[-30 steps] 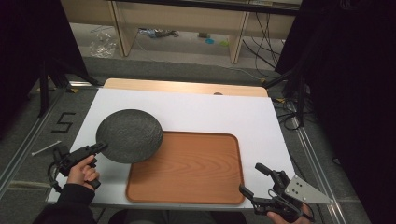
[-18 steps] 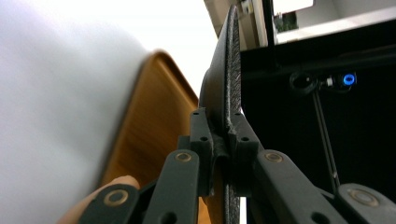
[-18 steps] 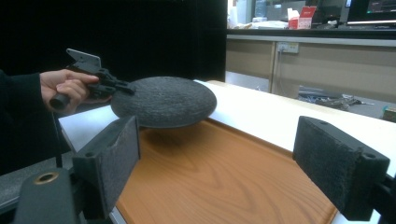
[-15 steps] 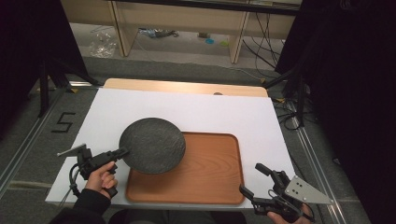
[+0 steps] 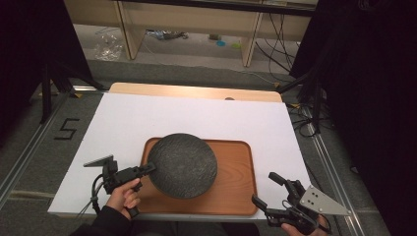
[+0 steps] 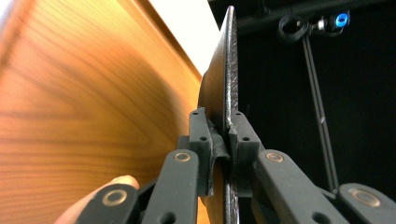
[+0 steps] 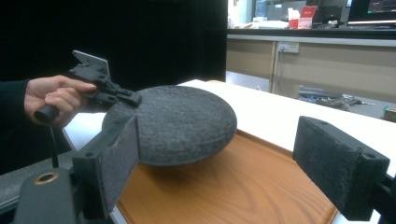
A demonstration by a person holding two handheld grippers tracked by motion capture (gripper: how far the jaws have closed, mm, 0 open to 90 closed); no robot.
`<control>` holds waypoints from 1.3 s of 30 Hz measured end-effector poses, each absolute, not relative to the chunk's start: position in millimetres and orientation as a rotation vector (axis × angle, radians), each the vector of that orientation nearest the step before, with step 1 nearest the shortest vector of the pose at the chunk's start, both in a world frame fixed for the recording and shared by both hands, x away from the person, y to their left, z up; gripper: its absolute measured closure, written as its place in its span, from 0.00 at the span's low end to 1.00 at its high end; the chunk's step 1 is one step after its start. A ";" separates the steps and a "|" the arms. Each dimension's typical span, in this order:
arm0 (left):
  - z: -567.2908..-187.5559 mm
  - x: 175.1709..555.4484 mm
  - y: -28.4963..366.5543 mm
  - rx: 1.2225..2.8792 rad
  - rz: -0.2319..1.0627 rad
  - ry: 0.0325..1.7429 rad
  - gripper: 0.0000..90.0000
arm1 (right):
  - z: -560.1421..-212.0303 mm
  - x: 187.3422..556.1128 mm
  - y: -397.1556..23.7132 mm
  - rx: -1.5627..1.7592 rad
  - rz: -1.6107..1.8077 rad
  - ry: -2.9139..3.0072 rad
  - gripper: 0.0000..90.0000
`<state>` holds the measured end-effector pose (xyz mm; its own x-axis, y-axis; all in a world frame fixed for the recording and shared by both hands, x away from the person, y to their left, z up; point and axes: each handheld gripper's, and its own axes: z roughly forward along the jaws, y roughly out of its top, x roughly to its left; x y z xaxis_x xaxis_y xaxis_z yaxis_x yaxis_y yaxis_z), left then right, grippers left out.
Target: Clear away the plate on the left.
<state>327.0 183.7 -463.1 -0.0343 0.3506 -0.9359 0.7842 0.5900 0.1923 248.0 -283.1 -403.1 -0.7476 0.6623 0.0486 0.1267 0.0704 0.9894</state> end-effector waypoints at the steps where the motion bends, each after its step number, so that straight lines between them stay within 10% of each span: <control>1: -464.1 326.7 181.5 0.966 -0.454 1.623 0.91 | -402.8 247.9 -283.5 0.781 1.718 1.958 0.18; 39: -480.5 326.0 148.5 1.366 -0.381 1.636 0.92 | -403.4 248.1 -282.0 0.775 1.734 1.946 0.18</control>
<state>326.0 148.5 -480.5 0.0613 0.5978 -0.7993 0.8893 0.3309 0.3157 248.1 -282.0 -403.4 -0.7568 0.6515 0.0538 0.1282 0.0672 0.9895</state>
